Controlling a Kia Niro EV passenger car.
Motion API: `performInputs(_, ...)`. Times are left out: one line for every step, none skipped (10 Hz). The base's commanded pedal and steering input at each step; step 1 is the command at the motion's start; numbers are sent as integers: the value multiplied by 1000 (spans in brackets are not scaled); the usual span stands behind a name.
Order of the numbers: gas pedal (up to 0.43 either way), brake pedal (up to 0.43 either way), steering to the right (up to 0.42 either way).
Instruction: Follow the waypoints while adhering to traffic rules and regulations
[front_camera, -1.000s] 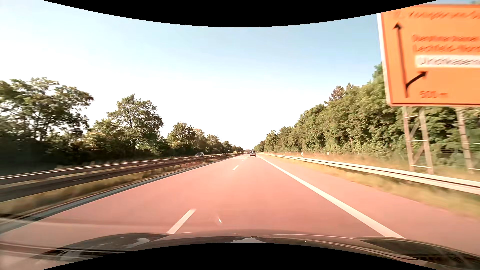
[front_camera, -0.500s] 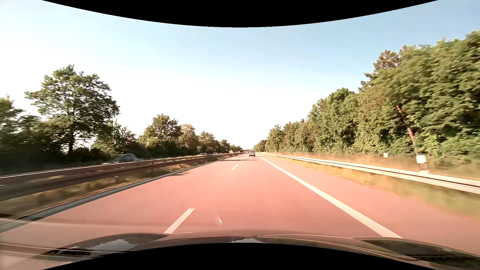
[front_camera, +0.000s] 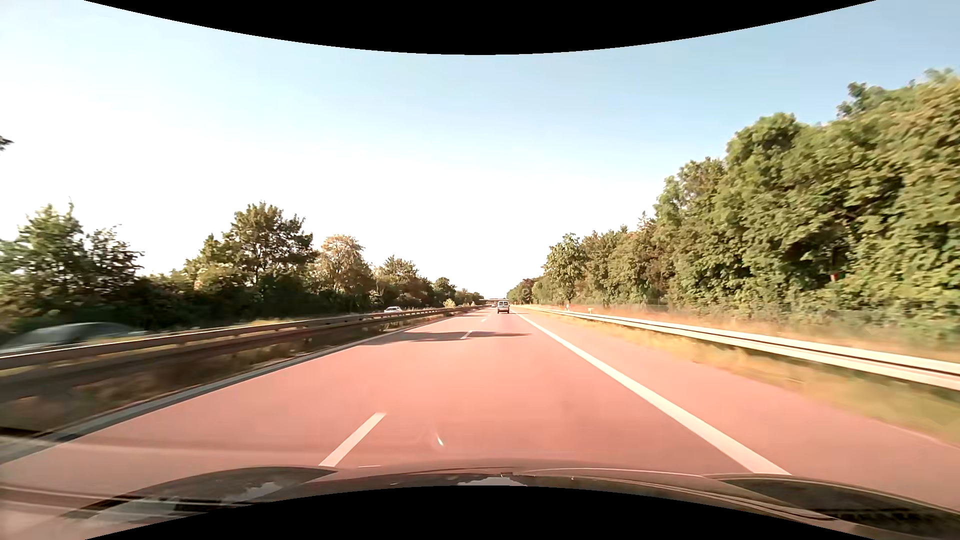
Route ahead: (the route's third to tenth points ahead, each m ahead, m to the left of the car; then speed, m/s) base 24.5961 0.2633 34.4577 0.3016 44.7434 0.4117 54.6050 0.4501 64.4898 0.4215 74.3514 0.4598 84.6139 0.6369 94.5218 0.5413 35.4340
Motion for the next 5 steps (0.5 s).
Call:
performInputs(260, 6, -2)
performInputs(260, 6, -3)
performInputs(260, 6, -3)
performInputs(260, 6, -3)
performInputs(260, 6, -3)
